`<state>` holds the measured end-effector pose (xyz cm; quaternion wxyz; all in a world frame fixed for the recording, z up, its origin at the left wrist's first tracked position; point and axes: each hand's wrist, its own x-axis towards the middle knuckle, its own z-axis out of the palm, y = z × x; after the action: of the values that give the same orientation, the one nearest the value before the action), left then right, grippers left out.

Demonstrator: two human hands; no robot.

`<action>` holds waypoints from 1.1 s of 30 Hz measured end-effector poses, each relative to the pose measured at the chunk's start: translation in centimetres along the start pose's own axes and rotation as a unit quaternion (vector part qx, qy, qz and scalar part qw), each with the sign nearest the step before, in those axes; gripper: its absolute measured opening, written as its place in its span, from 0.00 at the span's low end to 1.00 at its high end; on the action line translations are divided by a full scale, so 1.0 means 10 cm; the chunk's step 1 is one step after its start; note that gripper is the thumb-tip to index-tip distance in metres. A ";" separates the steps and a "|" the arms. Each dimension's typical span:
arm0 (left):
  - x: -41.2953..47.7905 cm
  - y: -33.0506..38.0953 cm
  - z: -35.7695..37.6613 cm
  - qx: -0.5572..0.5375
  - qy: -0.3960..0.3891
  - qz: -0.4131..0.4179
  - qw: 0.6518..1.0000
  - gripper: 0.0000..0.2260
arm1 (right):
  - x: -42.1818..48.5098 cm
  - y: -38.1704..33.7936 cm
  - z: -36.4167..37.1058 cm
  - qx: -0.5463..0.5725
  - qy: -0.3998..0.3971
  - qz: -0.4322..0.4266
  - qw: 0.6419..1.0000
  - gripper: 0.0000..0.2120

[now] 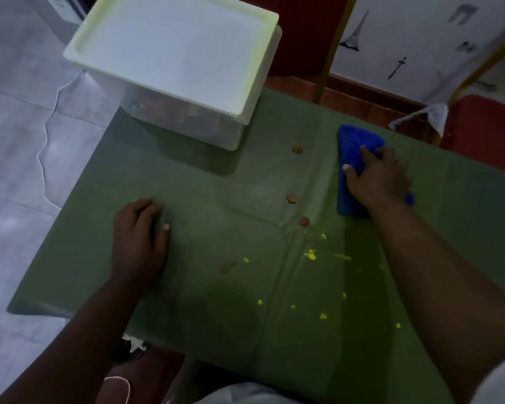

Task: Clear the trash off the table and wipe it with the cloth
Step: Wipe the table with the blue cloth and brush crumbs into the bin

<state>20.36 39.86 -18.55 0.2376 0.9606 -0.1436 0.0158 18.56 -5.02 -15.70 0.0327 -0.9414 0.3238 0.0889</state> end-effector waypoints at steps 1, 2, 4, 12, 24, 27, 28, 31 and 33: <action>0.00 -0.01 0.00 0.001 0.000 0.000 1.000 0.19 | -0.03 -0.06 0.04 0.012 0.007 0.005 1.000 0.26; 0.00 -0.02 0.00 0.004 0.000 -0.001 1.000 0.19 | -0.05 -0.12 0.06 0.032 0.020 0.006 0.999 0.24; 0.00 -0.03 0.01 0.006 -0.003 -0.002 1.000 0.19 | -0.04 -0.24 0.12 0.059 0.050 -0.018 0.997 0.21; -0.01 -0.03 0.01 0.010 -0.002 -0.004 1.000 0.19 | -0.41 -1.08 0.35 0.138 -0.048 -0.229 0.962 0.18; -0.05 -0.02 -0.04 -0.004 -0.002 -0.009 1.000 0.19 | -0.41 -0.38 -0.02 0.201 0.124 -0.206 0.950 0.17; -0.09 -0.02 -0.06 -0.007 -0.001 -0.009 1.000 0.19 | -0.42 -0.06 0.12 0.106 0.068 -0.176 0.976 0.16; -0.10 -0.02 -0.06 -0.007 -0.002 -0.011 1.000 0.19 | -0.46 -0.04 0.19 0.082 0.044 -0.178 0.980 0.16; -0.15 -0.04 -0.07 -0.007 -0.004 -0.017 1.000 0.19 | -0.68 -0.26 0.32 0.105 0.016 -0.150 0.983 0.19; -0.17 -0.05 -0.09 -0.005 -0.004 -0.018 1.000 0.20 | -0.88 -0.56 0.31 0.107 0.015 -0.183 0.977 0.17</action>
<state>18.90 41.13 -18.16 0.2418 0.9619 -0.1277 0.0070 14.77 5.10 -17.10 0.1438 -0.9771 0.1539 0.0322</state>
